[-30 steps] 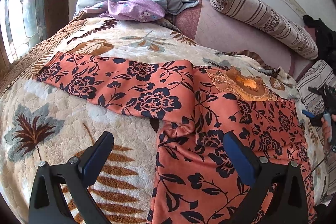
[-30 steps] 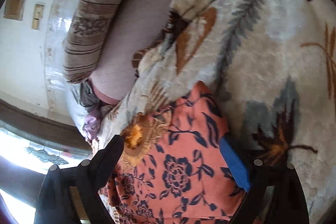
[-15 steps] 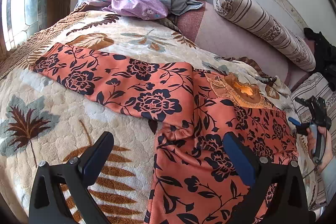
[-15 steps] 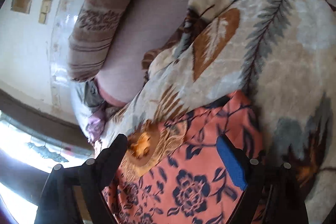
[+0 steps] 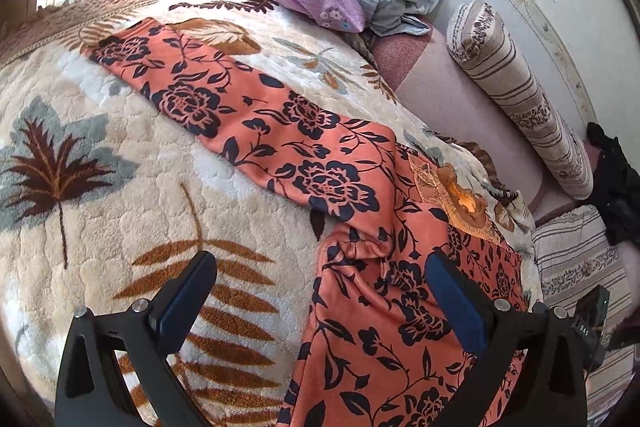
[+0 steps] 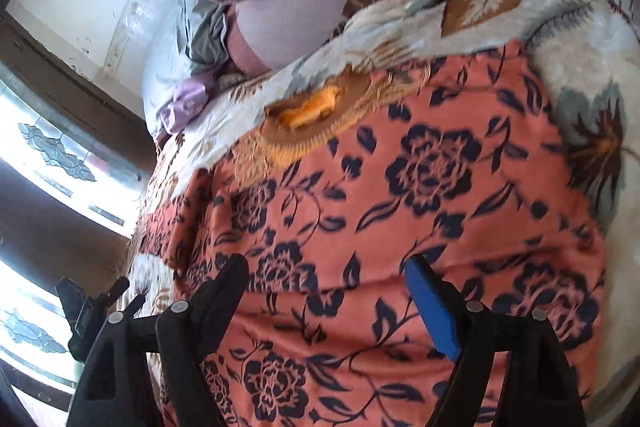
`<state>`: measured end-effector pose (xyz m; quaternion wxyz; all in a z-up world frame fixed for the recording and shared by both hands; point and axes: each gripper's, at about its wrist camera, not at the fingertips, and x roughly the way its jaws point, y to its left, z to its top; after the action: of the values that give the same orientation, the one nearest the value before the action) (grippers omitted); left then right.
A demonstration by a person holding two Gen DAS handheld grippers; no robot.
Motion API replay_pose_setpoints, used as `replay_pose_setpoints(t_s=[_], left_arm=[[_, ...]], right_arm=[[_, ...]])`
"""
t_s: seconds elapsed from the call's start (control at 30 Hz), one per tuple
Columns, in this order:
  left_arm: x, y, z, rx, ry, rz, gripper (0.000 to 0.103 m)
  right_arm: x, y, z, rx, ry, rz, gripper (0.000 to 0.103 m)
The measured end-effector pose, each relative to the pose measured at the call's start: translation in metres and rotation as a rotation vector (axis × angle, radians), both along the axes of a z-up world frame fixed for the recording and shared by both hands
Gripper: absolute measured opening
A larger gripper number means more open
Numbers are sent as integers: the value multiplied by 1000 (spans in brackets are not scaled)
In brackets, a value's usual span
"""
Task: Fold small clothes
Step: 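Move the left tool to the other sleeve cuff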
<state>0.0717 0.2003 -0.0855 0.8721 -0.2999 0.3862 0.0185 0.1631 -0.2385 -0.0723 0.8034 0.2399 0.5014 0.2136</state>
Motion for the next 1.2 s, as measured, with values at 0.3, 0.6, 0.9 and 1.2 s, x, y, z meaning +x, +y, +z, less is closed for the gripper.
replay_pose_setpoints(t_s=[0.3,0.6,0.9,1.2], left_arm=[[-6,18,-7,-91,3,69,103],[0,20,4,-99,-39,40,103],[-1,17,8,-110,-65,26,103],[-10,44,12,-186,-84,96,103]], right_arm=[[23,100,7,360,103,146,84],[101,209,-59,333,268,133,85],[102,208,-55,351,223,55,87],[41,188,-9,361,73,188,88]])
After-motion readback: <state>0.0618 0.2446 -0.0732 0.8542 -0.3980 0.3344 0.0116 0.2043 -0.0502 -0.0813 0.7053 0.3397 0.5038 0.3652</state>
